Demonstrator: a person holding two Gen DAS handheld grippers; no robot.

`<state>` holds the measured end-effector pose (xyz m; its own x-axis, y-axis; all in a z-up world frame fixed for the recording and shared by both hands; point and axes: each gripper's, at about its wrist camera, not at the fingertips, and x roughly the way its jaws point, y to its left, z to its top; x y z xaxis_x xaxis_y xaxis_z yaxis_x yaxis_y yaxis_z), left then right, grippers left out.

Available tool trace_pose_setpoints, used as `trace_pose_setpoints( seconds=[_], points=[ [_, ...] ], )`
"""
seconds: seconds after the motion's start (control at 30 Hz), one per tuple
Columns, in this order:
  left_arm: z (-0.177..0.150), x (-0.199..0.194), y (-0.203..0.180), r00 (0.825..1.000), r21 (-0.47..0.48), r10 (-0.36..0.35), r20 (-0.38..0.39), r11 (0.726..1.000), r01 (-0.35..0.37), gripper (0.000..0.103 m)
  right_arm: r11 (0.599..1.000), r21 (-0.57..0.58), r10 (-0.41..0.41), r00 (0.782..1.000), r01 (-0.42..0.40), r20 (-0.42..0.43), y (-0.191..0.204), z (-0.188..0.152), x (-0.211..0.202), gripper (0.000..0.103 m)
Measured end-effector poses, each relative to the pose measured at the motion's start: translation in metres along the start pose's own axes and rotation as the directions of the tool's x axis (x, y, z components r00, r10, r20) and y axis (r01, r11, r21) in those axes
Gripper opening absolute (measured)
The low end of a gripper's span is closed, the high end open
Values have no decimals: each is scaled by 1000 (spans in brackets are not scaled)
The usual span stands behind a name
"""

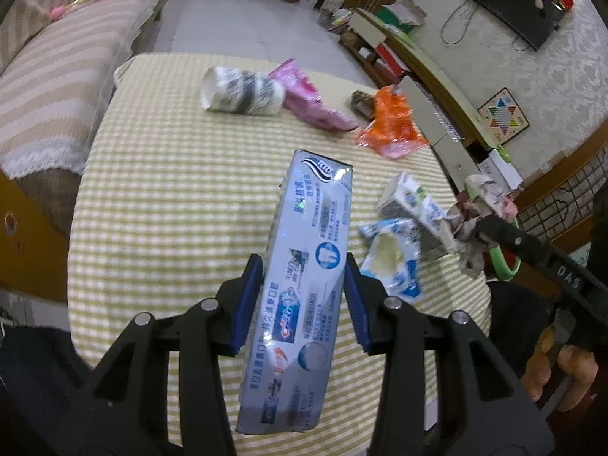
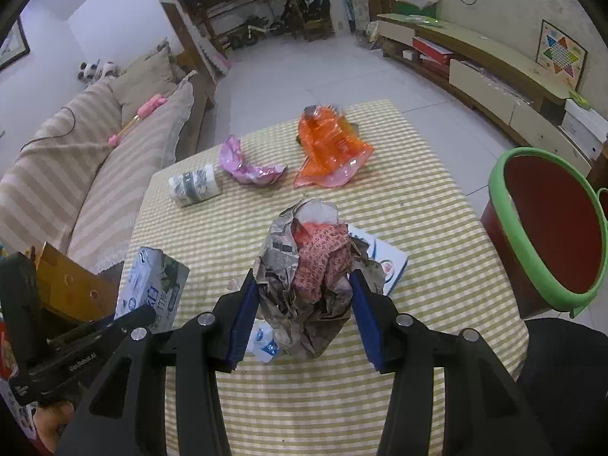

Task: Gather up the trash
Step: 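Close the right tool on the brown-and-red crumpled paper wad while the left tool holds the box, then carry the paper wad in the right tool and toothpaste box in the left tool over the bin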

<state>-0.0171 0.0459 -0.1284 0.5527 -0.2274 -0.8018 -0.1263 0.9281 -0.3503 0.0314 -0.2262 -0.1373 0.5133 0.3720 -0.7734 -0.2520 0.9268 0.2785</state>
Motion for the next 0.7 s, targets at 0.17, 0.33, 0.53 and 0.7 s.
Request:
trace_pose_setpoints(
  seconds=[0.17, 0.33, 0.53, 0.7],
  points=[
    [12, 1, -23, 999, 34, -38, 14, 999, 37, 41, 1000, 16, 11, 1000, -11, 13, -6, 1, -5, 47],
    [17, 2, -41, 998, 70, -51, 24, 996, 49, 41, 999, 33, 13, 1000, -13, 23, -14, 3, -8, 47],
    [18, 6, -52, 998, 89, -59, 15, 994, 57, 41, 998, 64, -2, 999, 0, 39, -28, 4, -13, 47],
    [21, 9, -61, 998, 109, -66, 13, 992, 64, 41, 996, 86, -13, 999, 8, 53, -37, 7, -17, 47]
  ],
)
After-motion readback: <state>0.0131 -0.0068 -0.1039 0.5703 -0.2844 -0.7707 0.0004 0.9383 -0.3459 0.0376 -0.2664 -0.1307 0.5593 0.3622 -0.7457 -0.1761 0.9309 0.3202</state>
